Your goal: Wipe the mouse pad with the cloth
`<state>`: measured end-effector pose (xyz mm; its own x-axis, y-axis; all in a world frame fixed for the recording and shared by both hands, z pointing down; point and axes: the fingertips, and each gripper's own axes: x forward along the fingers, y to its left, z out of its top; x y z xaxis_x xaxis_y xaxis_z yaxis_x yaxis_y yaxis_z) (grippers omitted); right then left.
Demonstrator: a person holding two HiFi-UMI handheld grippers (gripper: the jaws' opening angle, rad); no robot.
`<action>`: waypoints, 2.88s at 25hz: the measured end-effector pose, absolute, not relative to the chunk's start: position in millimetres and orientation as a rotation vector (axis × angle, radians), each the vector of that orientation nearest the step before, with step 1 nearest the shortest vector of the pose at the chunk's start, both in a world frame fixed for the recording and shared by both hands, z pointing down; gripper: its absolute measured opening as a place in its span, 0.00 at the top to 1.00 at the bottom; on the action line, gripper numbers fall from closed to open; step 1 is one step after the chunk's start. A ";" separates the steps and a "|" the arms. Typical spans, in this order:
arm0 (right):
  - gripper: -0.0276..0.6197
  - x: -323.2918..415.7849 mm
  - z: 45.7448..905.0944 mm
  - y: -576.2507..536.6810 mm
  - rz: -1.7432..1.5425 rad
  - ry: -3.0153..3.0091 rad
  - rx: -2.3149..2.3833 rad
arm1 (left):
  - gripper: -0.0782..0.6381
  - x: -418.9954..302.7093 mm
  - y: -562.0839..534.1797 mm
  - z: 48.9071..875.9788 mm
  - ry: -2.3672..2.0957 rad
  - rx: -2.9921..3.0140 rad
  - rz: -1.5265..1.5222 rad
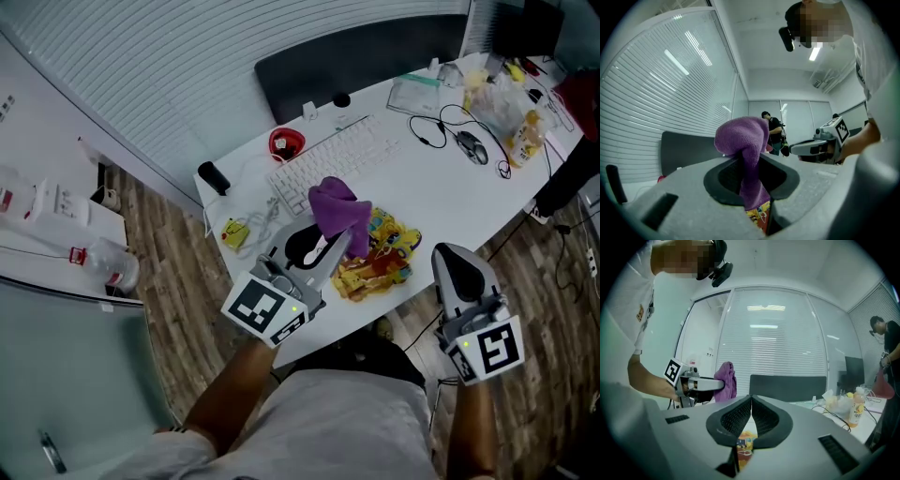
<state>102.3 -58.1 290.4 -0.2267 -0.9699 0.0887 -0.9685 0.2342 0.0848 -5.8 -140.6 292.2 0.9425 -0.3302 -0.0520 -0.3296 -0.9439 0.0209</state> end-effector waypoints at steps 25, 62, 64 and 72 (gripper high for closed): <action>0.93 152.2 396.0 -123.6 0.197 -2.342 1.407 | 0.77 63.5 -185.1 367.6 -0.635 2.989 0.703; 0.63 158.5 518.1 -155.5 0.461 -2.035 1.059 | 0.78 83.5 -192.9 507.4 -0.118 2.544 1.840; 0.63 157.8 521.7 -155.3 0.463 -2.026 1.050 | 0.78 86.6 -192.5 513.6 -0.087 2.517 1.846; 0.63 158.1 526.3 -154.5 0.496 -2.030 1.049 | 0.78 94.9 -194.6 527.3 -0.021 2.432 1.909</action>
<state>158.1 -154.5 526.3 -0.3528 -0.5075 0.7861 -0.8126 0.5827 0.0114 94.9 -194.6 527.3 0.2381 0.0204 0.9710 -0.0414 -0.9987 0.0312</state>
